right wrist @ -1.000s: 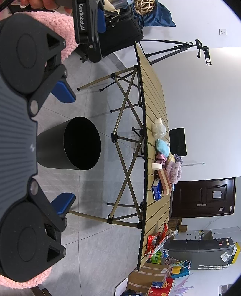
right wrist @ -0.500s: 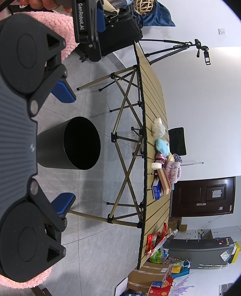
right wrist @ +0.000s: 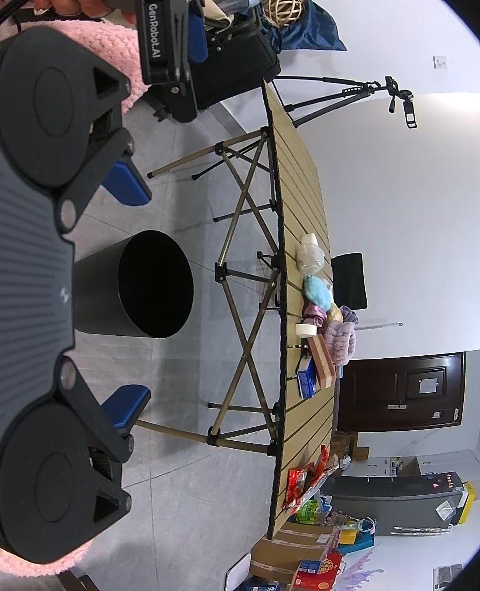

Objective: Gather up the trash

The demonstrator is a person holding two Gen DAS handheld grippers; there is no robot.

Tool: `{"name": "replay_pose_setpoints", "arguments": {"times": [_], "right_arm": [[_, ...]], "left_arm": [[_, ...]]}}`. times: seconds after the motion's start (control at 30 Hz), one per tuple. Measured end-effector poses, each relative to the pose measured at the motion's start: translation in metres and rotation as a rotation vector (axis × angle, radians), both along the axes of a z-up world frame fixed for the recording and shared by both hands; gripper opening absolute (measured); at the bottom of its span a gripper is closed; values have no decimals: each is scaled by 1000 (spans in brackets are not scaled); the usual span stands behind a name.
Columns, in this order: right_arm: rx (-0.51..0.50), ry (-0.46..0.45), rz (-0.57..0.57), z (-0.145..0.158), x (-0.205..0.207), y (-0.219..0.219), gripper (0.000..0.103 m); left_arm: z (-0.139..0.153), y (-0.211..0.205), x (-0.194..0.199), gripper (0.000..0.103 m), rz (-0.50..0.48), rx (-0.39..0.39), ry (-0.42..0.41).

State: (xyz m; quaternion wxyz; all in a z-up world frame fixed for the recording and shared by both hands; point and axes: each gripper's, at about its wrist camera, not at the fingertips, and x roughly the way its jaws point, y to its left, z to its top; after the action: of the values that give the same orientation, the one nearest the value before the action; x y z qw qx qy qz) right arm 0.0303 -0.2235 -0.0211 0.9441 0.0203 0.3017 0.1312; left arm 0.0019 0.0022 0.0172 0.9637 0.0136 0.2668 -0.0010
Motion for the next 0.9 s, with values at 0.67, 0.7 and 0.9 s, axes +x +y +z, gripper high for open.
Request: {"name": "replay_pose_setpoints", "arguments": {"times": [0.67,0.7,0.9], "right_arm": [[19,-50,-56,2,82,-8,103],[21,-54,-58,2,87,-9,103],[33,-77,-67,3,121,-13,103]], "left_arm": [[2,-9,93,103,-40,-15,-40],[2,-10,99,103,-40,-17,-42],[4,-13,134,103,-34,-18,-55]]}}
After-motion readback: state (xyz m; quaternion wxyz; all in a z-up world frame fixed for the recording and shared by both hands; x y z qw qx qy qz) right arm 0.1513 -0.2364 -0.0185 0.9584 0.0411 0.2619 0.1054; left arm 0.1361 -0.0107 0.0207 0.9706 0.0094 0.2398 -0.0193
